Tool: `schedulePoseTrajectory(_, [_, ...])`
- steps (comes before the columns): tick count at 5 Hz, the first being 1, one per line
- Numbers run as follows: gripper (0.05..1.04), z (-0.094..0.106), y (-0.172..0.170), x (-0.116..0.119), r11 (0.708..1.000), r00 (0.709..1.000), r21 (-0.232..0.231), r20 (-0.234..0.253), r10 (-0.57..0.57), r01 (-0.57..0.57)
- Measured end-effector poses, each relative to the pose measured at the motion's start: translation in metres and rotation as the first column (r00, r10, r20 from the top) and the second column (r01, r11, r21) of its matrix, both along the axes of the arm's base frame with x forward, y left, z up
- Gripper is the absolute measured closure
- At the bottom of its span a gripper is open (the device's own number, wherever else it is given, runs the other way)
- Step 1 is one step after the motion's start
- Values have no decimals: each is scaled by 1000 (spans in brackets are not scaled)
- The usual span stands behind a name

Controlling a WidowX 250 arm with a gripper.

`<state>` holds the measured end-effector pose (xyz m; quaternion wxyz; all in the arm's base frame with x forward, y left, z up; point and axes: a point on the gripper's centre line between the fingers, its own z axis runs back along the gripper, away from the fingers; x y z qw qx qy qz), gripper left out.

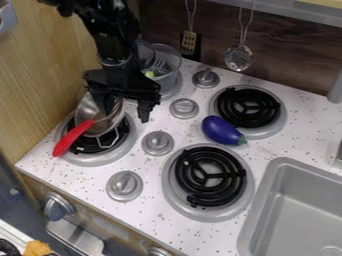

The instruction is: Place egg plant on right bottom burner

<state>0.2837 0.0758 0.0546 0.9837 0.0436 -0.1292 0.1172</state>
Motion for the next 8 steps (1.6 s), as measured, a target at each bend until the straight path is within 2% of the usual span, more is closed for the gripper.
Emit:
schedulePoseTrajectory(1, [83,-7,-1,-3,1000,1000,-9,-25,0,0])
schedulePoseTrajectory(3, [83,-15,10,-18,996,994,-20,-66,-85,84])
schedulePoseTrajectory(4, [83,-10,11,-23,990,986,-19,-90,-139,138])
schedulePoseTrajectory(6, [83,-5,-1,-19,974,967,-31,-117,-224,222])
schedulePoseTrajectory(7, [83,-4,-16,-10,987,983,-18,-87,-159,158])
schedulePoseTrajectory(8, [83,-9,-49,-3,995,995,-52,-60,77,-80])
